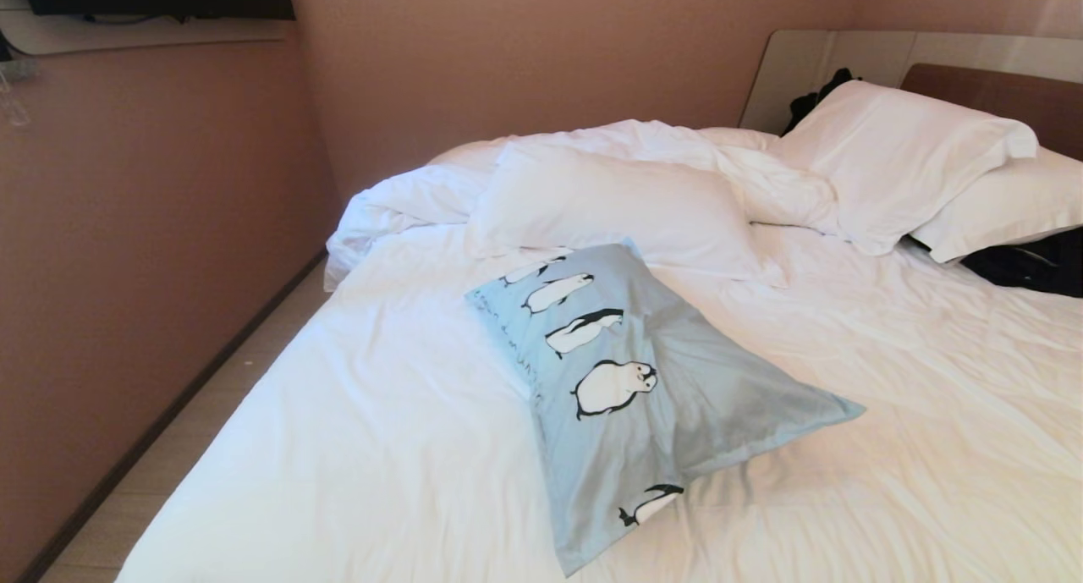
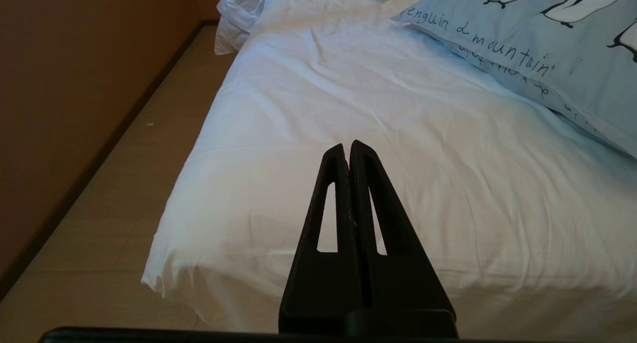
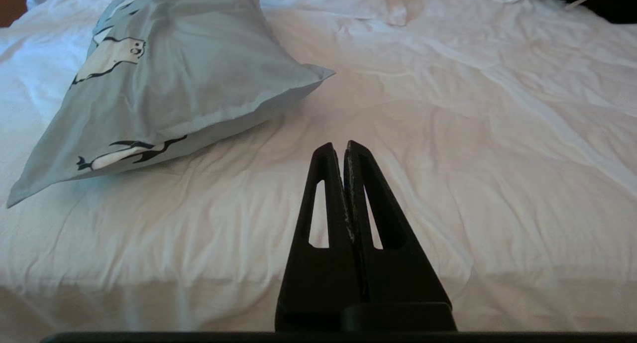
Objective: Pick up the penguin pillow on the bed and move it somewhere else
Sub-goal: Pick up the pillow
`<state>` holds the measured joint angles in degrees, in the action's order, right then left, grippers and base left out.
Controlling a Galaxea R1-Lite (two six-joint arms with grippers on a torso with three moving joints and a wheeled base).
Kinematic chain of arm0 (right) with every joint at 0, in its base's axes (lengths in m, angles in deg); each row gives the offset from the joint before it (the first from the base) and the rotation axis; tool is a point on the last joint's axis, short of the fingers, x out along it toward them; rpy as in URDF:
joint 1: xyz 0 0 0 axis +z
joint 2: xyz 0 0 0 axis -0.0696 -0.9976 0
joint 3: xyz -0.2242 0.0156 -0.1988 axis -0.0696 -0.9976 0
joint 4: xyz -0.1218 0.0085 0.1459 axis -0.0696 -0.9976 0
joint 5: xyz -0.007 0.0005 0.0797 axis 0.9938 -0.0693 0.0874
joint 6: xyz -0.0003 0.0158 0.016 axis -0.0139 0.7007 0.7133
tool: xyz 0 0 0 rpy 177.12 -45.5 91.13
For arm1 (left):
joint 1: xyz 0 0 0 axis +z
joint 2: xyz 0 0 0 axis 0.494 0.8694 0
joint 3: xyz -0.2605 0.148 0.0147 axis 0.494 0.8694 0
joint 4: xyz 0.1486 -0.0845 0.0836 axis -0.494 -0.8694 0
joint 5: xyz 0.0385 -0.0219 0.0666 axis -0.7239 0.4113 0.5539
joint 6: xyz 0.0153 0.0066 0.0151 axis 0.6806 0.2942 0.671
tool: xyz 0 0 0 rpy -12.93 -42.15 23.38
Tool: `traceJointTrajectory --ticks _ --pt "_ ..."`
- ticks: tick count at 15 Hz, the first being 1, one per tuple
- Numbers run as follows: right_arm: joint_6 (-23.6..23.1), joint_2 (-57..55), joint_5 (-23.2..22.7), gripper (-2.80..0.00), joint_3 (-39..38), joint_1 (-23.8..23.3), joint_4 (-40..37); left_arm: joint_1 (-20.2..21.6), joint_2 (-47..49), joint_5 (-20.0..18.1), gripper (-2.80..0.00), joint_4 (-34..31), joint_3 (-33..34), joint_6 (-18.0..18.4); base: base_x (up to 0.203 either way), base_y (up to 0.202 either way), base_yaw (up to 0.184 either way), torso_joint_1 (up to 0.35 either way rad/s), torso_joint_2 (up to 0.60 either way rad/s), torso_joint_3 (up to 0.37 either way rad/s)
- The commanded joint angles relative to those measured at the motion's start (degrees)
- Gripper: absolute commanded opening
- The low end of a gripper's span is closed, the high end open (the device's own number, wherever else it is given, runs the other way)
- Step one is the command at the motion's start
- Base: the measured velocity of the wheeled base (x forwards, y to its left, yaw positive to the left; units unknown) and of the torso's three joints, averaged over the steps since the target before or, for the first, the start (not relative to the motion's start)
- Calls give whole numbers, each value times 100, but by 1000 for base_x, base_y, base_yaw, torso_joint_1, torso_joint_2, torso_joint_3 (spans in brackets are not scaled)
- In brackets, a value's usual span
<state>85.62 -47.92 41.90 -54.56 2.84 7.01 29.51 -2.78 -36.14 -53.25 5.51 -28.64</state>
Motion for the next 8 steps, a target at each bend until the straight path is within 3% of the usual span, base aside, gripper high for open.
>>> traceJointTrajectory --ticks 1,3,8 --pt "3 -855 -149 -280 243 -2 39 1 -2 2 -280 2 0 -1 0 0 0 0 0 0" --pt "12 -1750 -225 -280 445 -1 323 1 -2 2 -280 2 0 -1 0 0 0 0 0 0" --pt "31 -4388 -457 -280 698 -1 2022 1 -2 2 -280 2 0 -1 0 0 0 0 0 0"
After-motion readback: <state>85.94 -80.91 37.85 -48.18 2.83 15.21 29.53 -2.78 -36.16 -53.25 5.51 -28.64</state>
